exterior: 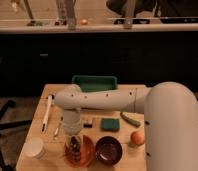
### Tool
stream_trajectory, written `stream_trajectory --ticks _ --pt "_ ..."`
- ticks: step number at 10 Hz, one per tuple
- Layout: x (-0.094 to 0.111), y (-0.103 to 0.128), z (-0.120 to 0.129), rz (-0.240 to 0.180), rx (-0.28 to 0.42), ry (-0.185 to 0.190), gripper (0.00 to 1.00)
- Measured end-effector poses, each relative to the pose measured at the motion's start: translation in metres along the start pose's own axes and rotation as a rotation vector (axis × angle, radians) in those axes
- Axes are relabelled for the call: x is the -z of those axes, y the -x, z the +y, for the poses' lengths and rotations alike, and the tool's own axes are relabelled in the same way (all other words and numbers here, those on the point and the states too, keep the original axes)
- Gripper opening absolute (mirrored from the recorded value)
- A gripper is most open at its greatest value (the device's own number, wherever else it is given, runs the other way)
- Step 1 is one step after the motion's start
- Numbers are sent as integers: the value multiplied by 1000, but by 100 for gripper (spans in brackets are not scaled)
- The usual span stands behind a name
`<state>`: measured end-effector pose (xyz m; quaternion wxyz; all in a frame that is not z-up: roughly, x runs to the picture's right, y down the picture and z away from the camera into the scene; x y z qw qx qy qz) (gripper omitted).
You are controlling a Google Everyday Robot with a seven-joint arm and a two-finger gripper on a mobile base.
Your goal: Place grapes in red bowl
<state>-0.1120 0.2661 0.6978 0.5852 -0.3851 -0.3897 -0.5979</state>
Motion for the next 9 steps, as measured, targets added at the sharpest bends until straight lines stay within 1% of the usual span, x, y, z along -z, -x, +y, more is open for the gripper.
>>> stream_trajectory --ticks 2,3,4,5,9 --pt "0 0 0 0 0 0 54" --pt "0 0 0 0 0 0 66" --pt "0 0 0 0 0 0 74" --pt "0 0 0 0 0 0 79" --pt "0 0 0 0 0 0 80"
